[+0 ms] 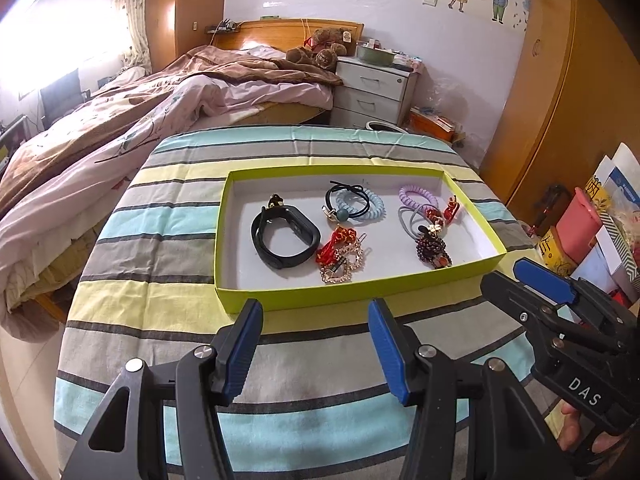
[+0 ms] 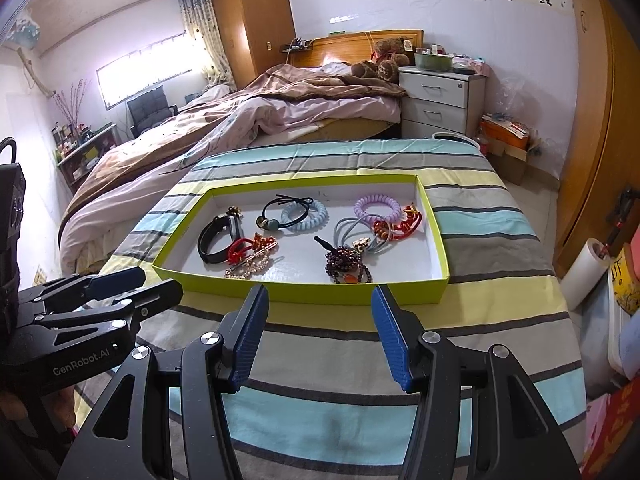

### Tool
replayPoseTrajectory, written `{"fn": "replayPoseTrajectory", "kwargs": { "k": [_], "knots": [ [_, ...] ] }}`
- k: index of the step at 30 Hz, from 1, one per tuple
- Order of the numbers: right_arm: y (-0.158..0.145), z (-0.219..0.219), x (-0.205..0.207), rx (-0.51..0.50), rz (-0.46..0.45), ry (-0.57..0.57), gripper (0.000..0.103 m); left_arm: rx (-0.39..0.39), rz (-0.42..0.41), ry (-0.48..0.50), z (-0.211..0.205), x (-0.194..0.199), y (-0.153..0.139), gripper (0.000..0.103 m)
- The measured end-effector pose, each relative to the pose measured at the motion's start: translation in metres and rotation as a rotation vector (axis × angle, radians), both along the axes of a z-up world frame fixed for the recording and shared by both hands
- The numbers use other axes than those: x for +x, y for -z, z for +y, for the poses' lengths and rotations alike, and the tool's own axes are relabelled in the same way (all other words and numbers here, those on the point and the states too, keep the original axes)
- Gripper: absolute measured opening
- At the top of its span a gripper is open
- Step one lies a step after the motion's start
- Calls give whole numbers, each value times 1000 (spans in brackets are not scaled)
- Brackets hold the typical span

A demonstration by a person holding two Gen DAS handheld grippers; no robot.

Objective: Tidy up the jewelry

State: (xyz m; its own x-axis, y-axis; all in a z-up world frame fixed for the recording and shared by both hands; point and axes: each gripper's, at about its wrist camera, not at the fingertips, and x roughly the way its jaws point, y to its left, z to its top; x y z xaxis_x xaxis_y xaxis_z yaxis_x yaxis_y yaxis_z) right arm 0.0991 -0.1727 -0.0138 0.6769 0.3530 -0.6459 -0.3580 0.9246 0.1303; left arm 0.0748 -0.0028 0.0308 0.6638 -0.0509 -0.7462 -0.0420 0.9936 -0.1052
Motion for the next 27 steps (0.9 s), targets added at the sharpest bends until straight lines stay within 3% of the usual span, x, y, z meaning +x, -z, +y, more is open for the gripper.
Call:
{"fn": "replayPoseTrajectory", "kwargs": {
  "k": [27],
  "knots": [
    [-2,2,-5,-4,-4,-1,54,-11,6,1,0,-5,-1,54]
  ]
}}
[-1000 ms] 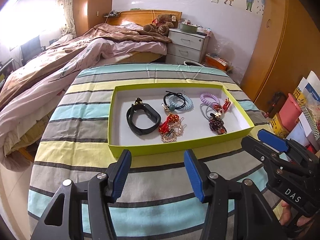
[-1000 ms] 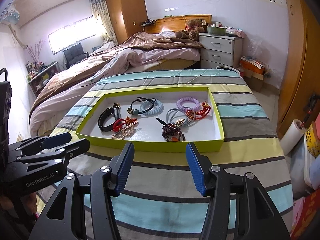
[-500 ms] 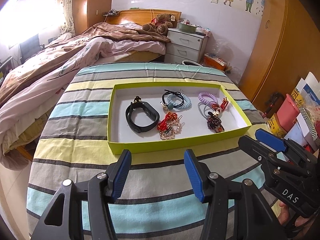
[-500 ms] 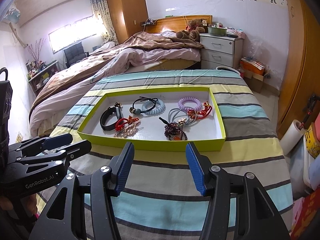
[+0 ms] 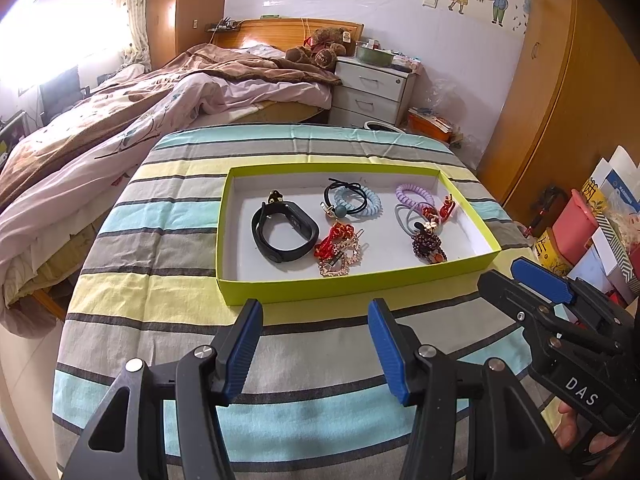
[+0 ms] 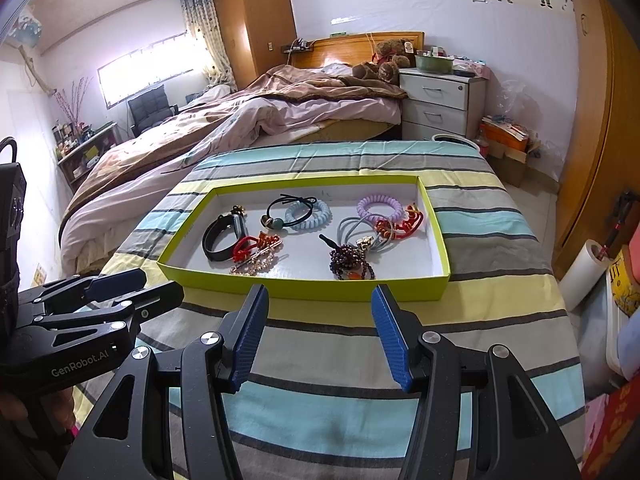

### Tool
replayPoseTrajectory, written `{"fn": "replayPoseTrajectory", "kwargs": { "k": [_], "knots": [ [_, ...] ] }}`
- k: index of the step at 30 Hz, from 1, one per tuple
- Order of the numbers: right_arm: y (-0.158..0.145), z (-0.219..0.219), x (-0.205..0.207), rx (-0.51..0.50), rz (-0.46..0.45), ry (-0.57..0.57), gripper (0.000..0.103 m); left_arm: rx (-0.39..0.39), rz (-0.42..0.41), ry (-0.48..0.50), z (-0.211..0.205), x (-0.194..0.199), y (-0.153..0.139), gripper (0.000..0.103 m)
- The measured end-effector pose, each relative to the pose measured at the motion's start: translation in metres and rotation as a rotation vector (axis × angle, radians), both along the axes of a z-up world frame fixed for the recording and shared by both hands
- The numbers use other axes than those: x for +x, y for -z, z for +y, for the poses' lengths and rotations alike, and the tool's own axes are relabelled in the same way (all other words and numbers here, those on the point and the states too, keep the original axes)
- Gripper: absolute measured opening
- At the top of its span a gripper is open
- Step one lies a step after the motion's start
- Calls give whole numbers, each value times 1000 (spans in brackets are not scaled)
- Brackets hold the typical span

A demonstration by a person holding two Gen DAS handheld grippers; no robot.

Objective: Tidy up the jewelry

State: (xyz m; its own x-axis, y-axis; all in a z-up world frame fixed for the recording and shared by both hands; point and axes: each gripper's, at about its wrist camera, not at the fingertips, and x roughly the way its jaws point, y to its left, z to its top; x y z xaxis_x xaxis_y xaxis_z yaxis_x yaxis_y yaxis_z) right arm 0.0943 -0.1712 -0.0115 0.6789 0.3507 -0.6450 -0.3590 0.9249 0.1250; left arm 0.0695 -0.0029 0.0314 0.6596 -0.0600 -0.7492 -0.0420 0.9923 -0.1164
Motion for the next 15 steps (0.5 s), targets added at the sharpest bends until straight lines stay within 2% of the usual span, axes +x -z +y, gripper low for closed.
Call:
{"fn": "replayPoseTrajectory", "kwargs": {
  "k": [15],
  "knots": [
    [-1,-2,-1,-2,1,1,54,-3,5,-6,-1,-2,-1,54]
  ]
}}
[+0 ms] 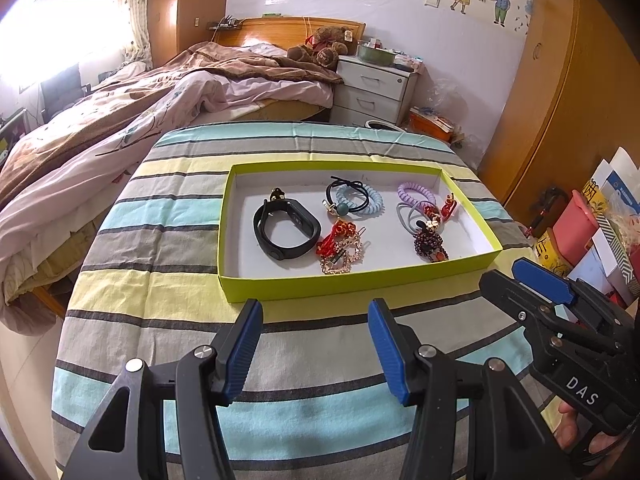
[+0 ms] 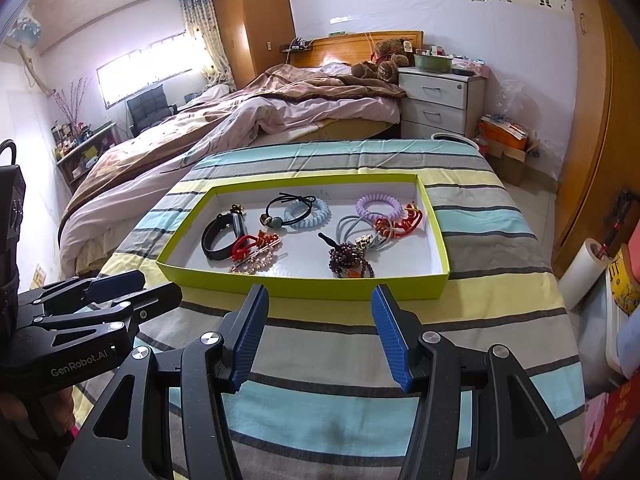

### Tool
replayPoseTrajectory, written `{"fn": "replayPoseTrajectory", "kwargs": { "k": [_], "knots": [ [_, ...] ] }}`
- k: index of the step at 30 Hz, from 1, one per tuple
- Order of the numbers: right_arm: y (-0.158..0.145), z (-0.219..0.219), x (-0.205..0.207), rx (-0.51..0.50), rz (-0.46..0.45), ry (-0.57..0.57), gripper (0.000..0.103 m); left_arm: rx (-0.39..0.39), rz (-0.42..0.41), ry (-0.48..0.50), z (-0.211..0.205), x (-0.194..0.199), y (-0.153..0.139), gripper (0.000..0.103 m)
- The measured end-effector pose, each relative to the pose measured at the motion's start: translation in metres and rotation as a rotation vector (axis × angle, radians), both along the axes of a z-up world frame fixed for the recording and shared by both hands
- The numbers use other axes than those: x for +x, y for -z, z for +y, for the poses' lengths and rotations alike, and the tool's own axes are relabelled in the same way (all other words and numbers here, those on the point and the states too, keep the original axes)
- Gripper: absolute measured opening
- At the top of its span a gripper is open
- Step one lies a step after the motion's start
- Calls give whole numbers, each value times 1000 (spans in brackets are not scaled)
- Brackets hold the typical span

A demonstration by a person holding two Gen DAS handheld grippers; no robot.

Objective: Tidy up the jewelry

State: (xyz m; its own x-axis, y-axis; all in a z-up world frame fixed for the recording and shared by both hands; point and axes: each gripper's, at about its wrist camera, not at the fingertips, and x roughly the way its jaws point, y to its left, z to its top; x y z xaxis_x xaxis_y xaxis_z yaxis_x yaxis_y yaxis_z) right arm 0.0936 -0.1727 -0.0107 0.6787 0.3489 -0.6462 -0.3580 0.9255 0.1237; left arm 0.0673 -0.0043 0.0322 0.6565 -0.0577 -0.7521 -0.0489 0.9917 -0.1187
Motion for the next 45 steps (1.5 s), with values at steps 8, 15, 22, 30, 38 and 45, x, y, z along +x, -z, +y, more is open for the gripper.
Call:
{"fn": "replayPoseTrajectory", "kwargs": {
  "k": [8,15,22,30,38,45],
  "knots": [
    [0,0,0,-1,1,1,54,-2,-2,3,0,0,0,54],
    [0,0,0,2,0,0,54,-3,-3,4,0,0,0,54],
    [0,0,0,2,-1,0,54,-3,-2,4,2,0,0,54],
    [0,0,0,1,0,2,54,-3,-4,1,1,1,1,54],
    [1,-1,-1,3,-2,3,54,-2,-4,-1,0,0,2,54],
    [1,-1,-1,4,-1,2,54,-3,2,-11,1,0,3,54]
  ]
}}
